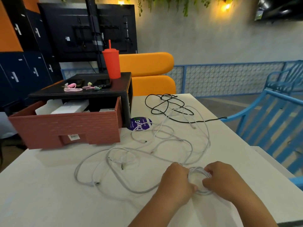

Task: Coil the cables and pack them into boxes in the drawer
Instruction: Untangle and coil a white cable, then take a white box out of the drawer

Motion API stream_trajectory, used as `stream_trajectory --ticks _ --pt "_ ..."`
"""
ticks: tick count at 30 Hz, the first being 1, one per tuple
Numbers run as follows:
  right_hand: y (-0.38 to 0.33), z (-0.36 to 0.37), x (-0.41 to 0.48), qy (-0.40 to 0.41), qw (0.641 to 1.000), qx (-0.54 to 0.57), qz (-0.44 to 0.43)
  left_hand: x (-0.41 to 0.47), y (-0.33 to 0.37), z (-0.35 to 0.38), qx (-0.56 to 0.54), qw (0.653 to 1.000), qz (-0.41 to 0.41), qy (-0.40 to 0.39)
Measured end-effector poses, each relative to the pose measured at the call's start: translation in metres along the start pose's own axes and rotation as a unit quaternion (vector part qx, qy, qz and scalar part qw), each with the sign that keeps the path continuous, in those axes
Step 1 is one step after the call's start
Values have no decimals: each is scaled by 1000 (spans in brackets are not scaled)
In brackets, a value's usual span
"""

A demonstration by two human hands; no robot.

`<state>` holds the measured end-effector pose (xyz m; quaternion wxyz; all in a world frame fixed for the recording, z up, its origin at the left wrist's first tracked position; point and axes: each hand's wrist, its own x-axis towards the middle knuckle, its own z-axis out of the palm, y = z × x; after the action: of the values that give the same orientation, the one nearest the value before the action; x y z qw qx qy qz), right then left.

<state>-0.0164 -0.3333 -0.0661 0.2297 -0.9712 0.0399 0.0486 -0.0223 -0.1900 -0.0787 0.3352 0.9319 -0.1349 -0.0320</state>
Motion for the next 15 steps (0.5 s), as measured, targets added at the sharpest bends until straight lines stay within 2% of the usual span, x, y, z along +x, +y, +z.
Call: stream_trajectory --ticks 5,10,15 --pt "3 0 1 -17 999 -24 -28 2 -3 2 2 1000 -6 2" --pt "15 13 -8 -60 989 -104 -83 0 -2 3 0 1000 -1 8" --pt "16 17 -10 -77 990 -99 -67 -3 -6 6 11 1000 -12 1"
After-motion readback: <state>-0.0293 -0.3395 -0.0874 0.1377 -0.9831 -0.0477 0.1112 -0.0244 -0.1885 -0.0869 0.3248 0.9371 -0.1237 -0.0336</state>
